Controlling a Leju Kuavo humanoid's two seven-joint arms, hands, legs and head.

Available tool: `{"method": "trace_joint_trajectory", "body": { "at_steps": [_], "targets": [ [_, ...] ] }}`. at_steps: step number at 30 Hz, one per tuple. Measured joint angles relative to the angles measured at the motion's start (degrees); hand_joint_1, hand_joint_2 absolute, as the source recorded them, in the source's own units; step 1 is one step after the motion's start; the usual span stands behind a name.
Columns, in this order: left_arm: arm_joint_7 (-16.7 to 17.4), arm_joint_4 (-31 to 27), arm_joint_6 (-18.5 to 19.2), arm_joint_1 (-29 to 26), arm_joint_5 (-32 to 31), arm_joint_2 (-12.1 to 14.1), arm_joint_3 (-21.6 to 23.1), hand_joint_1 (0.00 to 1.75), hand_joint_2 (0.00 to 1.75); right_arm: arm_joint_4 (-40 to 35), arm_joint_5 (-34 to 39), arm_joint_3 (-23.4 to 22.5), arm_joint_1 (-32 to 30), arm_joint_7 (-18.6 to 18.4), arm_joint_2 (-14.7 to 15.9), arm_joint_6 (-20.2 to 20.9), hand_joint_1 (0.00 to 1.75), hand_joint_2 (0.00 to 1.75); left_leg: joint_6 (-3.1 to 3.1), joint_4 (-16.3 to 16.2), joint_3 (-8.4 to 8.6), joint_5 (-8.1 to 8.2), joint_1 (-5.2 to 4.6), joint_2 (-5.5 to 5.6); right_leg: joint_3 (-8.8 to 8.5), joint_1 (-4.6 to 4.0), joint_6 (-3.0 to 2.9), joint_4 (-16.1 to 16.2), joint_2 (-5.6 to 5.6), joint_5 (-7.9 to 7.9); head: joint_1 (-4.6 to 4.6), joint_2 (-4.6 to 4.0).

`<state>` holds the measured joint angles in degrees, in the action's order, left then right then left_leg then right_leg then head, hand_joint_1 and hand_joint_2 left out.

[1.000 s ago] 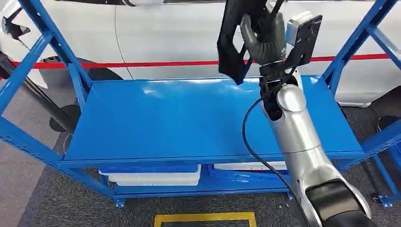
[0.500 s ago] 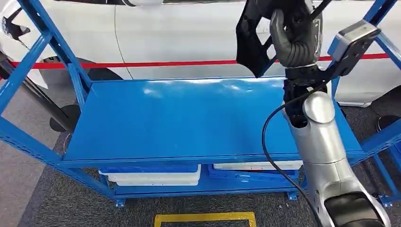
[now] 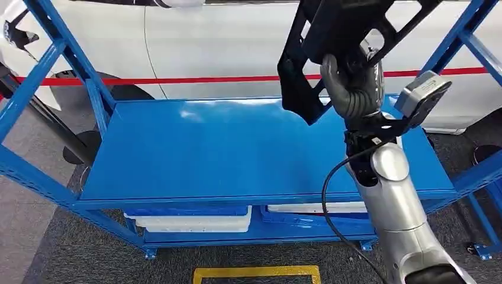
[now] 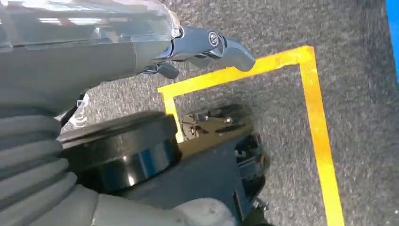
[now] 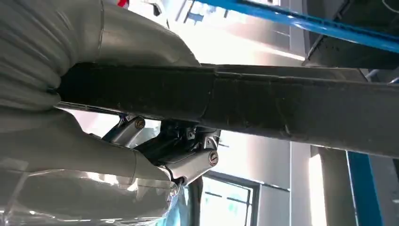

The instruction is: Take the parts from the cabinet and place them on the table.

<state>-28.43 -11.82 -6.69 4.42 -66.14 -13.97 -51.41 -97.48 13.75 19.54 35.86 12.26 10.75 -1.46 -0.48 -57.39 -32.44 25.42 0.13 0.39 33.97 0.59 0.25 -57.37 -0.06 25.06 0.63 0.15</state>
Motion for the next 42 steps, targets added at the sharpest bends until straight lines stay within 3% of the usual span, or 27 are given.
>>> {"method": "trace_joint_trajectory", "body": {
  "at_steps": [14, 15, 19, 21, 22, 23, 24, 26, 27, 28, 29, 31, 32, 33, 35, 37, 39, 41, 42],
  "targets": [
    [-1.2, 0.0, 1.2, 0.04, 0.39, 0.31, -0.96, 0.0, 1.75, -2.73, 0.07, 1.33, -5.23, 2.56, -0.02, 0.15, 1.75, 1.75, -0.03, -0.04, -0.05, 0.03, -0.03, 0.01, -0.01, 0.03, 0.02, 0.03, 0.02, -0.01, 0.0, 0.0],
    [-1.09, 0.0, 1.29, 0.05, 0.55, 0.39, -1.12, 0.0, 1.75, -3.11, 0.07, 1.42, -5.44, 2.6, -0.09, 0.15, 1.75, 1.75, -0.35, -0.3, -0.16, 0.21, -0.22, 0.03, 0.02, 0.35, 0.19, 0.1, 0.06, -0.04, 0.0, 0.02],
    [-0.68, 0.0, 1.42, 0.03, 0.74, 0.63, -1.64, 0.0, 1.75, -4.22, 0.05, 1.95, -6.15, 2.67, -0.26, 0.18, 1.75, 1.75, -0.63, -0.61, -0.31, 0.33, -0.25, 0.05, 0.01, 0.41, 0.53, 0.02, 0.06, -0.05, 0.04, 0.0],
    [-0.55, 0.0, 1.42, 0.05, 0.72, 0.68, -1.66, 0.0, 1.75, -4.57, -0.09, 2.18, -6.22, 2.67, -0.35, 0.17, 1.75, 1.75, -1.18, -0.05, -0.15, 0.04, -0.37, 0.05, -0.2, 0.46, 0.98, 0.45, 0.06, -0.3, 0.04, 0.02],
    [-0.53, 0.0, 1.4, 0.04, 0.7, 0.68, -1.66, 0.0, 1.75, -4.79, -0.11, 2.21, -6.32, 2.67, -0.37, 0.15, 1.75, 1.75, -1.67, 1.18, 0.58, -0.95, 0.48, -0.11, -0.25, 0.42, 1.13, 0.06, 0.14, 0.12, -0.04, 0.02],
    [-0.53, 0.0, 1.38, 0.07, 0.66, 0.68, -1.66, 0.0, 1.75, -4.83, -0.13, 2.23, -6.32, 2.73, -0.37, 0.11, 1.75, 1.75, -1.8, 1.58, 0.77, -1.23, 0.28, -0.21, 0.25, 0.41, 1.16, -1.21, 0.09, 1.53, -0.22, 0.02],
    [-0.53, 0.0, 1.36, 0.17, 0.53, 0.68, -1.66, 0.0, 1.75, -4.87, -0.17, 2.25, -6.29, 2.75, -0.37, 0.05, 1.75, 1.75, -1.97, 1.57, 0.63, -1.35, 0.27, -0.25, 1.87, 0.41, 1.14, -4.77, 0.03, 4.25, -0.33, 0.02],
    [-0.48, 0.0, 1.27, 0.3, 0.31, 0.68, -1.66, 0.0, 1.75, -4.87, -0.17, 2.38, -6.79, 2.75, -0.42, -0.04, 1.75, 1.75, -2.0, 1.3, 0.25, -1.36, 0.21, -0.23, 5.92, 0.56, 1.39, -14.24, 0.03, 8.83, -0.37, 0.0],
    [-0.48, 0.0, 1.27, 0.29, 0.2, 0.68, -1.66, 0.0, 1.75, -4.85, -0.17, 2.38, -7.18, 2.75, -0.42, -0.13, 1.75, 1.75, -1.99, 1.12, 0.05, -1.36, 0.21, -0.18, 7.21, 0.68, 1.54, -17.13, 0.03, 9.41, -0.44, 0.02],
    [-0.5, 0.0, 1.27, 0.23, 0.17, 0.68, -1.66, 0.0, 1.75, -4.85, -0.17, 2.38, -7.44, 2.75, -0.42, -0.17, 1.75, 1.75, -1.95, 0.86, -0.16, -1.33, 0.28, -0.14, 7.19, 0.88, 1.68, -17.26, 0.07, 8.49, -0.44, 0.02],
    [-0.48, 0.0, 1.27, 0.21, 0.13, 0.68, -1.66, 0.0, 1.75, -4.85, -0.17, 2.38, -7.52, 2.75, -0.42, -0.17, 1.75, 1.75, -1.75, 0.49, -0.41, -1.2, 0.4, -0.08, 5.89, 1.16, 1.88, -14.68, 0.08, 6.38, -0.42, 0.0],
    [-0.48, 0.0, 1.2, 0.26, -0.11, 0.68, -1.66, 0.0, 1.75, -4.85, -0.17, 2.38, -7.48, 2.78, -0.42, -0.17, 1.75, 1.75, -0.99, -0.65, -0.88, -0.69, 0.71, 0.01, 0.95, 1.76, 2.42, -5.48, 0.2, 1.8, -0.44, 0.0],
    [-0.37, 0.0, 1.09, 0.27, -0.2, 0.7, -1.66, 0.0, 1.75, -4.85, -0.17, 2.38, -7.54, 2.84, -0.42, -0.15, 1.75, 1.75, -0.44, -1.37, -1.36, -0.33, 0.71, 0.07, -0.73, 1.82, 2.68, -2.32, 0.11, 2.96, -0.55, 0.02],
    [-0.22, 0.0, 1.01, 0.39, -0.28, 0.74, -1.66, 0.0, 1.75, -4.87, -0.2, 2.4, -7.7, 2.86, -0.44, -0.15, 1.75, 1.75, -0.15, -1.87, -1.9, -0.22, 0.43, 0.17, -0.24, 1.25, 1.92, -3.17, -0.41, 1.86, -0.72, 0.02],
    [-0.15, 0.0, 0.9, 0.3, -0.5, 0.79, -1.66, 0.0, 1.75, -4.9, -0.2, 2.4, -7.85, 2.97, -0.48, -0.07, 1.75, 1.75, 0.37, -2.18, -2.13, -0.5, 0.22, 0.28, 0.3, 1.41, 0.99, -3.27, -0.49, 2.32, -0.39, 0.02],
    [-0.02, 0.0, 0.87, 0.1, -0.55, 0.87, -1.66, 0.0, 1.75, -4.9, -0.22, 2.4, -7.91, 3.04, -0.61, -0.04, 1.75, 1.75, 0.98, -2.37, -2.75, -0.5, 0.56, 0.35, 0.9, 1.43, -0.02, -3.0, -0.36, 1.78, -0.5, 0.02],
    [-0.02, 0.0, 0.88, 0.07, -0.66, 0.87, -1.66, 0.0, 1.75, -4.9, -0.22, 2.43, -7.89, 3.04, -0.85, -0.02, 1.75, 1.75, 1.44, -6.67, -4.18, 3.98, 0.64, -0.06, 1.51, 1.35, -0.91, -2.95, -0.19, 1.19, -0.33, 0.02],
    [-0.02, 0.0, 0.88, 0.09, -0.68, 0.87, -1.66, 0.0, 1.75, -4.9, -0.24, 2.43, -7.93, 3.06, -0.85, -0.02, 1.75, 1.75, 1.66, -15.16, -6.97, 9.08, 0.64, -0.05, 2.3, 0.96, -1.36, -2.98, 0.09, 0.63, -0.33, 0.02],
    [-0.02, 0.0, 0.9, 0.09, -0.68, 0.87, -1.66, 0.0, 1.75, -4.9, -0.24, 2.43, -7.97, 3.06, -0.85, -0.02, 1.75, 1.75, 1.6, -18.47, -7.87, 10.46, 0.63, -0.05, 2.74, 0.68, -1.5, -3.02, 0.18, 0.31, -0.31, 0.02]
  ]
}}
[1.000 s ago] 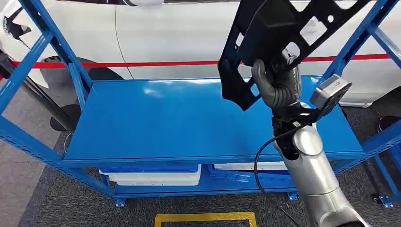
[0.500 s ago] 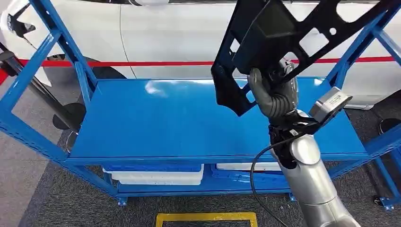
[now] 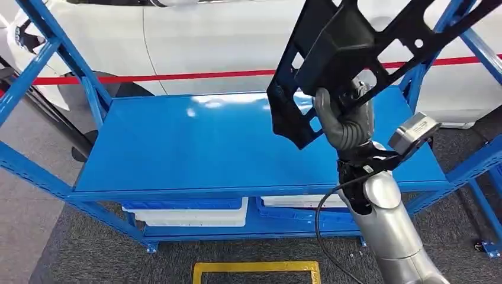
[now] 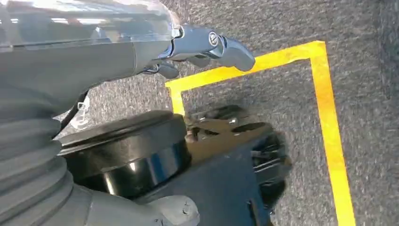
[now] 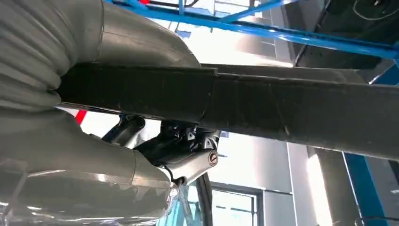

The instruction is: Take the parts from the cabinet and place them on the table.

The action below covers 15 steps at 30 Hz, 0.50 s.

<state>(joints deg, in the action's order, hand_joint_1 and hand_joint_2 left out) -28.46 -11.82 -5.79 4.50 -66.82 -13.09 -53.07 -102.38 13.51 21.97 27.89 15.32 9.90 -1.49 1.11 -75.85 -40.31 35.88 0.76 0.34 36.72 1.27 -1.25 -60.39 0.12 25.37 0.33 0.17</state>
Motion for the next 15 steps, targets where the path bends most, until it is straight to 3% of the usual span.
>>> {"method": "trace_joint_trajectory", "body": {
  "at_steps": [1, 2, 4, 5, 6, 7, 8, 10, 11, 12, 14, 15],
  "targets": [
    [0.0, 0.0, 0.07, -0.01, -0.02, 0.0, 0.0, 0.0, 1.75, 0.0, 0.0, 0.02, -0.02, 0.0, -0.02, 0.0, 1.75, 1.75, -0.13, -1.02, 0.15, 0.0, -0.06, 0.0, 0.42, -0.25, -0.07, -0.03, 0.03, -0.31, -0.02, 0.0],
    [0.0, 0.0, 0.15, -0.03, -0.02, 0.0, 0.0, 0.0, 1.75, 0.0, 0.0, 0.07, -0.02, 0.0, -0.02, 0.0, 1.75, 1.75, -0.62, 0.85, 1.79, -1.26, -0.23, 0.0, 0.83, -0.57, -0.14, -0.03, 0.03, -0.69, 0.0, 0.0],
    [-0.02, 0.0, 0.35, 0.01, -0.22, 0.02, 0.04, 0.0, 1.75, 0.0, 0.0, 0.09, 0.04, 0.0, -0.02, 0.0, 1.75, 1.75, -2.18, 10.34, 8.01, -5.07, -0.85, 0.02, 1.34, -1.18, -0.24, -0.01, 0.01, -1.33, 0.0, 0.0],
    [-0.02, 0.0, 0.5, 0.11, -0.26, 0.04, 0.04, 0.0, 1.75, 0.0, 0.0, 0.07, 0.07, 0.0, -0.04, 0.0, 1.75, 1.75, -3.44, 15.59, 11.24, -5.67, -1.43, 0.01, 1.45, -1.12, -0.32, 0.02, 0.06, -1.67, -0.04, 0.0],
    [-0.02, 0.0, 0.67, 0.24, -0.39, 0.5, 0.04, 0.0, 1.75, 0.0, 0.0, 0.07, 0.05, 0.09, -0.11, -0.09, 1.75, 1.75, -3.72, 16.96, 11.91, -4.93, -1.56, -0.51, 1.51, -1.25, 0.08, 0.28, 0.22, -2.11, -0.48, 0.0],
    [-0.04, 0.0, 0.85, 0.2, -0.57, 0.39, 0.13, 0.0, 1.75, 0.0, -0.04, 0.07, -0.04, 0.13, -0.18, -0.13, 1.75, 1.75, -3.54, 17.16, 11.58, -6.26, -1.87, -0.68, 1.4, -0.74, 0.49, 0.5, 0.37, -2.48, -0.3, 0.0],
    [-0.04, 0.0, 1.03, 0.21, -0.61, 0.39, 0.15, 0.0, 1.75, 0.0, -0.11, 0.13, -0.07, 0.24, -0.35, -0.13, 1.75, 1.75, -3.78, 17.57, 11.5, -6.4, -2.13, -0.62, 1.46, -0.46, 0.89, 0.63, 0.52, -2.88, -0.07, 0.0],
    [-0.02, 0.02, 1.31, 0.06, -0.87, 0.37, 0.22, 0.0, 1.75, 0.0, -0.39, 0.15, -0.28, 0.52, -0.42, -0.35, 1.75, 1.75, -4.07, 19.03, 11.39, -7.91, -2.05, -0.64, 1.31, -0.71, 1.61, 1.63, 0.57, -4.05, -0.13, 0.0],
    [0.0, 0.02, 1.42, 0.01, -1.03, 0.31, 0.22, 0.0, 1.75, 0.0, -0.53, 0.11, -0.53, 0.7, -0.42, -0.5, 1.75, 1.75, -3.73, 19.93, 11.63, -9.01, -1.44, -0.98, 1.73, -0.65, 1.67, 0.92, 0.39, -2.8, -0.11, 0.0],
    [0.0, 0.02, 1.53, 0.06, -1.05, 0.33, 0.24, 0.0, 1.75, -0.09, -0.57, 0.07, -0.6, 0.96, -0.42, -0.66, 1.75, 1.75, -4.32, 20.28, 11.02, -9.77, -1.41, -0.92, 2.61, -0.79, 1.83, -1.06, 0.15, 0.22, -0.26, -0.02],
    [0.02, 0.02, 1.72, 0.13, -1.2, 0.33, 0.31, 0.0, 1.75, -0.2, -0.72, 0.02, -1.51, 1.42, -0.42, -1.05, 1.75, 1.75, -4.19, 20.23, 9.53, -10.83, -1.36, -0.96, 4.73, -0.37, 2.31, -8.94, -0.05, 6.63, -0.42, -0.02],
    [0.02, 0.02, 1.88, 0.06, -1.2, 0.31, 0.35, 0.0, 1.75, -0.2, -0.72, 0.02, -2.2, 1.57, -0.44, -1.18, 1.75, 1.75, -4.09, 20.14, 8.8, -11.33, -1.35, -0.96, 5.55, -0.17, 2.66, -12.8, -0.04, 8.32, -0.39, 0.0]
  ]
}}
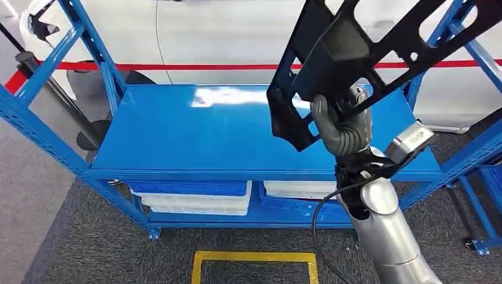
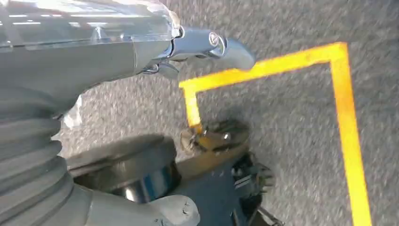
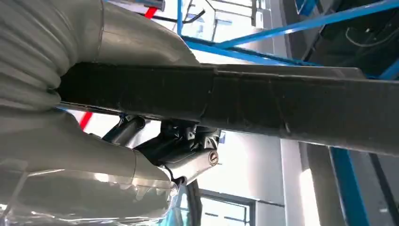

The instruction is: Take the parts from the cabinet and place them on the table.

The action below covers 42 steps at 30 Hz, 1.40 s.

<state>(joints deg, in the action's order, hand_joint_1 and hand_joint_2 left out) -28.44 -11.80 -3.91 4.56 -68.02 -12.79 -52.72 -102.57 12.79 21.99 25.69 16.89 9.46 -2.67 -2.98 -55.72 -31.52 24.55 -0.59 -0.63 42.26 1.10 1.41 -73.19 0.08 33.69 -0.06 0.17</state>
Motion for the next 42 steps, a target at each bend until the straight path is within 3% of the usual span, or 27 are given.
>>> {"method": "trace_joint_trajectory", "body": {
  "at_steps": [2, 4, 5, 6, 7, 9, 11, 14, 15, 16, 18, 20, 21, 22, 25, 26, 27, 28, 29, 30, 31, 33, 35, 37, 38, 41, 42],
  "targets": [
    [0.0, 0.0, 0.37, -0.08, -0.2, 0.0, 0.09, 0.0, 1.75, 0.0, 0.02, -0.22, -1.21, 0.5, 0.0, -0.19, 1.75, 1.75, 0.39, -0.58, -1.65, -0.81, 0.23, -0.01, -0.94, 0.47, 0.62, -1.94, 0.03, -1.64, -0.02, 0.0],
    [-0.02, 0.0, 0.5, -0.09, -0.55, -0.07, 0.33, 0.0, 1.75, -0.46, 0.04, -0.53, -2.67, 1.64, 0.0, -0.37, 1.75, 1.75, 0.94, -1.81, -3.32, -1.2, 0.73, 0.0, -6.28, 0.96, 1.28, 4.81, 0.08, -5.3, -0.02, 0.0],
    [-0.04, 0.0, 0.48, -0.05, -0.63, -0.07, 0.44, 0.0, 1.75, -0.9, -0.04, -0.72, -3.58, 2.41, 0.0, -0.59, 1.75, 1.75, 1.25, -2.82, -4.15, -1.2, 0.86, 0.04, -10.16, 1.3, 1.66, 10.24, 0.22, -5.62, -0.13, 0.0],
    [-0.07, 0.0, 0.46, -0.06, -0.7, -0.02, 0.52, 0.0, 1.75, -1.24, -0.41, -0.79, -4.34, 3.14, -0.04, -0.92, 1.75, 1.75, 1.73, -3.53, -5.04, -1.19, 0.65, 0.2, -12.09, 0.82, 1.75, 13.28, 0.1, -3.47, -0.41, 0.0],
    [-0.15, 0.0, 0.44, -0.09, -0.83, -0.09, 0.68, 0.0, 1.75, -2.03, -1.35, -0.83, -5.81, 4.3, -0.46, -1.39, 1.75, 1.75, 2.04, -3.89, -5.19, -1.35, 0.55, 0.25, -11.39, 0.62, 0.46, 12.88, -0.1, -3.81, -0.28, 0.0],
    [-0.26, 0.0, 0.28, -0.19, -0.98, -0.17, 0.81, 0.0, 1.75, -3.11, -2.98, -1.01, -8.82, 6.06, -0.85, -2.27, 1.75, 1.75, 2.74, -4.07, -5.44, -1.99, 0.65, 0.38, -11.01, 0.48, -0.32, 12.98, -0.2, -3.82, -0.09, 0.0],
    [-0.22, 0.0, -0.08, -0.57, -1.49, -0.2, 1.03, 0.0, 1.75, -4.26, -5.11, -1.05, -11.69, 7.65, -1.92, -3.28, 1.75, 1.75, 3.56, -4.69, -5.89, -1.36, 1.09, 0.44, -10.29, 0.69, -1.83, 13.28, 0.11, -4.85, -0.31, -0.02],
    [-0.2, 0.02, -0.57, -0.67, -1.64, -0.28, 1.24, 0.0, 1.75, -5.7, -7.43, -1.01, -15.25, 8.89, -3.3, -4.43, 1.75, 1.75, 4.25, -13.8, -8.73, 7.77, 1.25, 0.42, -8.41, 0.55, -2.58, 13.28, 0.08, -6.34, 0.11, 0.0],
    [-0.2, 0.02, -0.59, -0.65, -1.64, -0.28, 1.25, 0.0, 1.75, -5.86, -7.72, -1.01, -16.21, 9.01, -3.52, -4.66, 1.75, 1.75, 4.36, -17.96, -9.62, 10.03, 1.25, 0.42, -7.65, 0.43, -2.61, 13.2, 0.12, -6.89, 0.09, 0.0],
    [-0.2, 0.02, -0.65, -0.65, -1.62, -0.31, 1.25, 0.0, 1.75, -5.9, -8.13, -1.01, -17.04, 9.18, -3.87, -5.11, 1.75, 1.75, 4.36, -20.63, -9.8, 10.59, 1.25, 0.42, -6.88, 0.31, -2.63, 13.15, 0.16, -7.42, 0.11, 0.0],
    [-0.09, 0.0, -0.74, -0.66, -1.55, -0.31, 1.25, 0.0, 1.75, -5.97, -8.52, -1.01, -18.84, 9.4, -4.53, -5.6, 1.75, 1.75, 3.93, -18.98, -6.64, 7.31, 1.2, 0.42, -5.32, 0.06, -2.56, 13.0, 0.2, -8.54, 0.09, -0.02],
    [0.04, 0.0, -1.14, -0.61, -1.55, -0.31, 1.22, 0.0, 1.75, -5.99, -8.59, -1.01, -20.14, 9.77, -5.29, -6.23, 1.75, 1.75, 2.99, -10.48, -0.05, 4.26, 0.94, 0.51, -4.3, -0.12, -2.4, 12.97, 0.1, -9.5, 0.11, 0.0],
    [0.09, 0.0, -1.35, -0.44, -1.55, -0.2, 1.22, 0.0, 1.75, -6.1, -8.59, -1.01, -20.76, 9.92, -5.73, -6.32, 1.75, 1.75, 2.31, -5.07, 3.51, 5.91, 0.64, 0.6, -4.16, -0.03, -2.16, 13.0, 0.18, -9.98, 0.04, 0.0],
    [0.13, 0.0, -1.48, -0.42, -1.55, -0.17, 1.22, 0.0, 1.75, -6.25, -8.63, -1.03, -21.25, 10.1, -5.96, -6.36, 1.75, 1.75, 2.26, -1.49, 5.56, 6.95, 0.44, 0.59, -4.07, -0.14, -1.76, 13.02, 0.14, -10.4, 0.06, -0.02],
    [0.2, 0.0, -1.64, -0.46, -1.55, -0.17, 1.22, 0.0, 1.75, -6.32, -8.98, -1.03, -22.32, 10.38, -6.62, -6.32, 1.75, 1.75, 1.76, -1.41, 4.55, 5.51, -0.08, 0.6, -4.38, 0.33, -0.47, 14.3, 0.29, -12.27, 0.52, 0.0],
    [0.22, 0.02, -1.64, -0.56, -1.55, -0.2, 1.22, 0.0, 1.75, -6.36, -8.98, -1.03, -22.64, 10.38, -6.71, -6.32, 1.75, 1.75, 1.35, -0.02, 4.6, 4.12, 0.69, 0.51, -4.11, 0.02, -0.09, 14.35, 0.22, -12.45, 0.39, 0.0],
    [0.24, 0.02, -1.66, -0.52, -1.55, -0.2, 1.22, 0.0, 1.75, -6.36, -9.0, -1.03, -23.0, 10.47, -6.71, -6.34, 1.75, 1.75, 1.07, 0.15, 3.92, 3.34, 0.57, 0.14, -3.65, 0.01, -0.01, 13.43, 0.05, -10.15, 0.46, 0.0],
    [0.26, 0.0, -1.64, -0.52, -1.57, -0.17, 1.22, 0.0, 1.75, -6.45, -9.11, -1.03, -23.05, 10.54, -6.73, -6.29, 1.75, 1.75, 0.41, 0.18, 3.23, 2.64, 0.53, 0.06, -2.72, 0.11, -0.07, 10.8, -0.06, -6.46, 0.17, 0.0],
    [0.39, 0.0, -1.66, -0.53, -1.57, -0.17, 1.22, 0.0, 1.75, -6.45, -9.18, -1.03, -23.13, 10.54, -6.73, -6.21, 1.75, 1.75, 0.44, 0.09, 2.31, 2.0, 0.42, 0.03, -1.7, 0.11, 0.01, 6.61, -0.07, -2.52, 0.15, 0.0],
    [0.46, 0.02, -1.64, -0.56, -1.6, -0.17, 1.2, 0.0, 1.75, -6.45, -9.2, -1.03, -23.34, 10.56, -6.73, -6.21, 1.75, 1.75, 0.4, 0.04, 1.52, 1.39, 0.31, 0.01, -0.96, 0.16, 0.13, 2.64, -0.06, 0.01, 0.17, 0.0],
    [0.61, 0.0, -1.64, -0.57, -1.68, -0.13, 1.22, 0.0, 1.75, -6.45, -9.22, -1.03, -23.57, 10.56, -6.73, -6.23, 1.75, 1.75, 0.45, -0.12, 0.48, 0.74, 0.26, -0.03, -0.54, 0.2, 0.27, -0.98, -0.05, 0.7, 0.15, 0.0],
    [0.72, 0.02, -1.57, -0.57, -1.86, -0.09, 1.22, 0.0, 1.75, -6.45, -9.25, -1.05, -23.66, 10.56, -6.73, -6.25, 1.75, 1.75, 0.68, -0.93, -1.58, -0.25, 0.28, -0.11, -2.11, 0.25, 0.49, -2.06, -0.03, -3.09, 0.15, -0.02],
    [0.74, 0.02, -1.48, -0.58, -2.21, -0.09, 1.22, 0.0, 1.75, -6.45, -9.25, -1.07, -23.61, 10.56, -6.73, -6.27, 1.75, 1.75, 1.14, -2.28, -3.74, -0.85, 0.39, -0.08, -7.92, 0.46, 0.57, 4.49, 0.03, -6.63, 0.15, 0.0],
    [0.66, 0.02, -1.44, -0.51, -2.32, -0.07, 1.27, 0.0, 1.75, -6.49, -9.29, -1.11, -23.48, 10.51, -6.75, -6.21, 1.75, 1.75, 1.64, -4.0, -5.1, -1.05, 0.07, 0.01, -13.72, -0.01, 0.2, 13.32, -0.06, -2.58, 0.02, -0.02],
    [0.63, 0.02, -1.38, -0.56, -2.43, -0.04, 1.31, 0.0, 1.75, -6.62, -9.29, -1.11, -23.42, 10.51, -6.78, -6.16, 1.75, 1.75, 2.07, -4.13, -5.31, -1.4, 0.01, 0.01, -13.71, -0.07, -0.6, 13.7, -0.06, -1.97, 0.19, 0.0],
    [0.63, 0.02, -1.35, -0.81, -2.65, 0.0, 1.33, 0.0, 1.75, -6.62, -9.29, -1.14, -23.53, 10.54, -6.84, -6.14, 1.75, 1.75, 3.03, -4.16, -5.75, -2.55, 0.25, 0.13, -12.56, 0.03, -2.2, 13.96, 0.13, -3.36, 0.0, -0.02],
    [0.61, 0.02, -1.35, -0.77, -2.75, 0.07, 1.35, 0.0, 1.75, -6.62, -9.29, -1.11, -23.51, 10.54, -6.88, -6.14, 1.75, 1.75, 3.44, -4.89, -6.19, -0.91, 0.51, 0.28, -12.14, 0.07, -2.7, 13.92, 0.37, -3.92, -0.05, -0.02]
  ]
}}
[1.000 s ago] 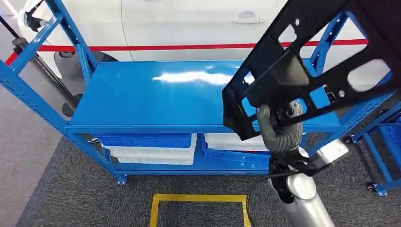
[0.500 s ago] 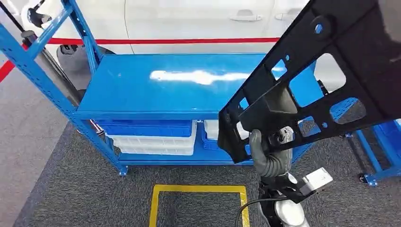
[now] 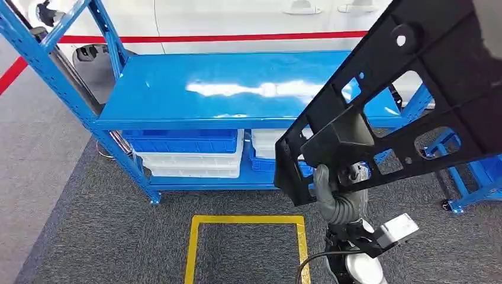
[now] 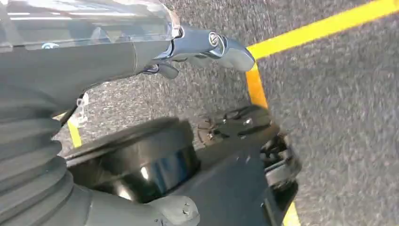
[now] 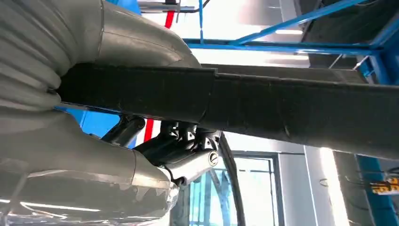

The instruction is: Take the parts from the cabinet and place them on the table.

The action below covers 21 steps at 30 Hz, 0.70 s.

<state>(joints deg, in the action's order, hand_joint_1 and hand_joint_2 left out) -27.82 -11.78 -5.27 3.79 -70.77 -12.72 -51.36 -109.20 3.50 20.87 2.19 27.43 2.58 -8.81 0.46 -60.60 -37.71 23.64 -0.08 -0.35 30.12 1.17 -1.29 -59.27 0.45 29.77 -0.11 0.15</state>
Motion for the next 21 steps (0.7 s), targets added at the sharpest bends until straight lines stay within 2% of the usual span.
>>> {"method": "trace_joint_trajectory", "body": {
  "at_steps": [1, 2, 3, 4, 5, 6, 7, 8, 9, 10, 11, 12, 13, 14, 15, 16, 17, 18, 19, 20, 21],
  "targets": [
    [0.04, 0.0, 0.07, -0.05, -0.04, 0.0, 0.04, 0.0, 1.75, -0.02, -0.2, 0.0, -0.08, 0.02, -0.15, 0.0, 1.75, 1.75, 0.36, -2.31, -0.86, 3.4, 0.09, 0.0, 0.68, 0.04, -0.37, 0.0, -0.03, -0.6, 0.2, 0.02],
    [0.07, 0.0, 0.11, -0.17, -0.18, 0.0, 0.11, 0.0, 1.75, -0.04, -0.42, 0.0, -0.2, 0.11, -0.28, -0.04, 1.75, 1.75, 0.69, -6.17, -1.83, 6.9, 0.32, 0.0, 1.43, -0.01, -0.54, -0.03, -0.03, -1.23, 0.37, 0.02],
    [0.09, 0.0, 0.13, -0.23, -0.2, 0.02, 0.18, 0.0, 1.75, -0.09, -0.64, 0.0, -0.35, 0.2, -0.31, -0.04, 1.75, 1.75, 0.92, -10.0, -2.71, 9.36, 0.44, -0.01, 2.14, -0.06, -0.55, -0.09, -0.02, -1.78, 0.29, 0.02],
    [0.11, 0.0, 0.15, -0.23, -0.28, 0.02, 0.28, 0.0, 1.75, -0.13, -0.98, -0.02, -0.51, 0.28, -0.31, -0.07, 1.75, 1.75, 1.1, -13.8, -3.39, 10.86, 0.49, -0.01, 3.02, -0.12, -0.51, -0.15, 0.01, -2.37, 0.33, 0.02],
    [0.13, 0.0, 0.15, -0.21, -0.39, 0.02, 0.37, 0.0, 1.75, -0.13, -1.18, 0.0, -0.71, 0.33, -0.31, -0.18, 1.75, 1.75, 1.15, -15.6, -3.08, 10.45, 0.52, -0.01, 3.93, -0.16, -0.47, -0.28, 0.09, -2.98, 0.33, 0.02],
    [0.13, 0.0, 0.13, -0.23, -0.52, 0.04, 0.44, 0.0, 1.75, -0.13, -1.38, 0.0, -0.93, 0.35, -0.31, -0.22, 1.75, 1.75, 1.05, -14.72, -1.57, 8.73, 0.53, 0.0, 4.74, -0.21, -0.41, -0.42, 0.13, -3.53, 0.33, 0.0],
    [0.15, 0.0, 0.13, -0.25, -0.61, 0.09, 0.5, 0.0, 1.75, -0.15, -1.55, 0.0, -1.1, 0.42, -0.33, -0.31, 1.75, 1.75, 0.83, -11.9, 0.85, 6.67, 0.52, 0.02, 5.42, -0.3, -0.33, -0.51, 0.12, -3.99, 0.33, 0.02],
    [0.15, 0.0, 0.13, -0.25, -0.63, 0.15, 0.55, 0.0, 1.75, -0.17, -1.77, 0.0, -1.24, 0.48, -0.37, -0.37, 1.75, 1.75, 0.4, -7.61, 4.07, 5.0, 0.45, 0.05, 6.01, -0.38, -0.26, -0.58, 0.08, -4.46, 0.33, 0.0],
    [0.15, 0.0, 0.11, -0.18, -0.66, 0.2, 0.63, 0.0, 1.75, -0.28, -1.9, 0.0, -1.36, 0.55, -0.44, -0.39, 1.75, 1.75, -0.35, -2.18, 7.98, 4.73, 0.14, 0.2, 6.42, -0.45, -0.13, -0.59, 0.0, -5.0, 0.35, 0.02],
    [0.15, -0.02, 0.02, -0.05, -0.68, 0.44, 0.79, 0.0, 1.75, -0.52, -1.97, 0.0, -1.47, 0.61, -0.61, -0.44, 1.75, 1.75, -1.19, 2.23, 10.35, 7.09, -0.02, 0.27, 6.67, -0.46, 0.2, -0.57, 0.05, -5.48, 0.24, 0.02],
    [0.15, -0.02, 0.0, -0.07, -0.72, 0.46, 0.87, 0.0, 1.75, -0.7, -1.99, 0.0, -1.5, 0.72, -0.68, -0.53, 1.75, 1.75, -0.75, 3.26, 10.96, 6.72, -0.22, 0.23, 6.71, -0.26, 0.63, -0.33, 0.08, -6.0, 0.26, 0.02],
    [0.15, -0.02, 0.0, -0.16, -0.81, 0.46, 0.92, 0.0, 1.75, -0.72, -1.99, 0.0, -1.5, 0.76, -0.74, -0.59, 1.75, 1.75, -1.24, 3.24, 10.32, 6.14, -0.53, 0.28, 6.59, 0.04, 1.07, -0.09, 0.19, -6.51, 0.33, 0.02],
    [0.18, -0.02, -0.04, -0.14, -0.83, 0.46, 0.98, 0.0, 1.75, -0.77, -2.01, 0.0, -1.54, 0.79, -0.85, -0.77, 1.75, 1.75, -1.52, 3.41, 10.17, 5.98, -0.73, 0.26, 6.69, 0.15, 1.47, 0.13, 0.18, -7.08, 0.79, 0.0],
    [0.2, 0.0, -0.04, -0.22, -0.85, 0.5, 1.05, 0.0, 1.75, -0.81, -2.01, 0.0, -1.65, 0.79, -0.92, -0.96, 1.75, 1.75, -1.85, 4.1, 9.93, 4.91, -0.71, 0.19, 6.7, 0.03, 1.93, 0.73, 0.17, -7.83, 0.61, 0.0],
    [0.2, 0.0, -0.04, -0.23, -0.89, 0.46, 1.09, 0.0, 1.75, -0.79, -2.01, 0.0, -1.76, 0.79, -0.9, -0.98, 1.75, 1.75, -1.99, 5.15, 9.93, 3.71, 0.12, -0.23, 7.06, 0.04, 2.11, 0.19, 0.08, -7.2, 0.61, 0.02],
    [0.2, 0.0, -0.02, -0.18, -1.11, 0.48, 1.18, 0.0, 1.75, -0.87, -2.01, 0.0, -1.83, 0.85, -0.9, -1.01, 1.75, 1.75, -2.42, 5.54, 9.29, 2.9, -0.05, -0.2, 7.82, -0.06, 2.31, -0.99, -0.1, -4.41, 0.53, 0.0],
    [0.22, 0.0, -0.04, -0.14, -1.29, 0.52, 1.25, 0.0, 1.75, -0.92, -2.01, 0.0, -1.84, 0.83, -0.9, -1.07, 1.75, 1.75, -2.75, 5.52, 8.41, 2.25, -0.09, -0.28, 8.73, -0.09, 2.33, -3.99, -0.23, -0.63, 0.37, 0.02],
    [0.22, 0.0, -0.04, -0.15, -1.4, 0.52, 1.31, 0.0, 1.75, -0.92, -2.01, 0.0, -1.91, 0.83, -0.9, -1.11, 1.75, 1.75, -2.78, 5.43, 7.51, 1.52, -0.15, -0.29, 9.7, -0.02, 2.51, -8.12, -0.25, 2.84, 0.31, 0.0],
    [0.22, 0.0, -0.04, -0.18, -1.68, 0.52, 1.33, 0.0, 1.75, -0.92, -2.01, -0.02, -2.03, 0.83, -0.9, -1.18, 1.75, 1.75, -2.78, 5.39, 6.55, 0.85, -0.24, -0.34, 10.5, 0.07, 2.76, -12.53, -0.25, 5.04, 0.37, 0.0],
    [0.22, 0.0, -0.04, -0.22, -1.9, 0.52, 1.38, 0.0, 1.75, -0.92, -2.01, -0.04, -2.13, 0.83, -0.9, -1.22, 1.75, 1.75, -2.71, 5.18, 5.61, 0.25, -0.26, -0.38, 10.75, 0.14, 2.97, -15.32, -0.24, 5.05, 0.33, 0.0],
    [0.22, 0.0, -0.07, -0.24, -2.12, 0.52, 1.46, 0.0, 1.75, -0.92, -2.01, -0.09, -2.19, 0.83, -0.9, -1.2, 1.75, 1.75, -2.6, 4.86, 4.53, -0.32, -0.24, -0.45, 10.03, 0.22, 3.19, -16.05, -0.23, 3.4, 0.35, 0.02]
  ]
}}
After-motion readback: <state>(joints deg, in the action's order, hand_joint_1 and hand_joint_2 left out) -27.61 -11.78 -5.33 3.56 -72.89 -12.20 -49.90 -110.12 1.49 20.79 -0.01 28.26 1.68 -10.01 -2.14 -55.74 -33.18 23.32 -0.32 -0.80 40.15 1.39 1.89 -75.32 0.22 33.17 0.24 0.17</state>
